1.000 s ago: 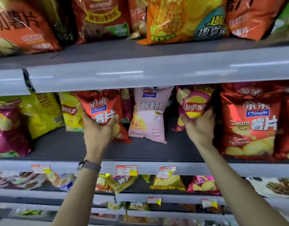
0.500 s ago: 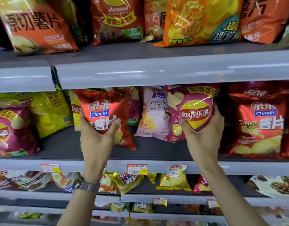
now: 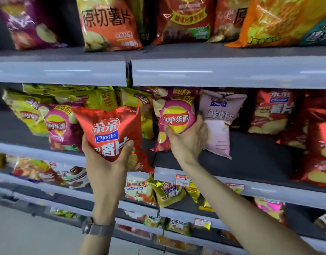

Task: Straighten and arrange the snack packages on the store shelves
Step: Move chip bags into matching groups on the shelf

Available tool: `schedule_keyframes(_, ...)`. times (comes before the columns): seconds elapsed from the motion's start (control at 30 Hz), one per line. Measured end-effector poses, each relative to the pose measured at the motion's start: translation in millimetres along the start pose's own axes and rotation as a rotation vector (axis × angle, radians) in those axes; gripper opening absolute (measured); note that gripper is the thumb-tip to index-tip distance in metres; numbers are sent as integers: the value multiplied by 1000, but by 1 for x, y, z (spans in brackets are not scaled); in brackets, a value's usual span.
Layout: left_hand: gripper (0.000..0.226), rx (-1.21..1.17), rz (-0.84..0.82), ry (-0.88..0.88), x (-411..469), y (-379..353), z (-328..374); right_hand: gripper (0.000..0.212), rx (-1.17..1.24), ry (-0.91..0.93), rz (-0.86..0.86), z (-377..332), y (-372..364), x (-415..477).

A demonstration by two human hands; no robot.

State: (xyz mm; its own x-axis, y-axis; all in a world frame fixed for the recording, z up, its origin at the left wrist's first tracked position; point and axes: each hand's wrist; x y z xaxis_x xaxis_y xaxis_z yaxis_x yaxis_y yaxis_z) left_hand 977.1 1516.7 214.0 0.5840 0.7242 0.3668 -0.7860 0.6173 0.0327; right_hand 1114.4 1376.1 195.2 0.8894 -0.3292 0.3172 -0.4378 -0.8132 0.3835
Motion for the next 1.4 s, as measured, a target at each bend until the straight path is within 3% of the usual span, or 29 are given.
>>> schedule_keyframes(0.3,104,21,-13,-5,-2,15,9,116,-138,-125,-2,-7,-49,-4)
schedule_keyframes(0.5,96,20,-107,-26,-8,-12,22,126,71,-59,-85,3,-18,-13)
schedule_keyframes(0.6,99,16,-192,-32,-14,-38,29,106,254,40,-77,18,26,-20)
schedule_keyframes(0.73,94,-47,-337,-27,-28,-89,45,63,417,-28,-47,51,90,-21)
schedule_keyframes(0.9,93,-150,-501,25,-61,-175,59,29,417,-96,63,95,151,-5)
schedule_keyframes(1.0,85,-150,-572,28,-85,-233,63,29,455,-152,167,109,181,2)
schedule_keyframes(1.13,105,-79,-597,-4,-108,-297,68,29,470,-282,204,123,209,10)
schedule_keyframes(1.23,124,41,-617,-26,-123,-324,79,45,453,-398,120,131,217,11)
schedule_keyframes(1.4,124,82,-540,37,-134,-352,73,78,430,-489,1,133,216,12)
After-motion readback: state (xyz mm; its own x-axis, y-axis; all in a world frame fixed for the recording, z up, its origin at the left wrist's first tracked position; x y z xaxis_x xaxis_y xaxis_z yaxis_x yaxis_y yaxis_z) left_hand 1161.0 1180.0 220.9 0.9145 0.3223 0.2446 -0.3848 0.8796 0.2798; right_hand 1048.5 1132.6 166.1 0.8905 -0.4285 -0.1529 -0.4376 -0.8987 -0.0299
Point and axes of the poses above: each hand's wrist, its own x-axis towards the middle knuckle, its own y-axis out of the back of the hand, z = x × y, and after that the axes turned 4 degrees about -x, right-handed
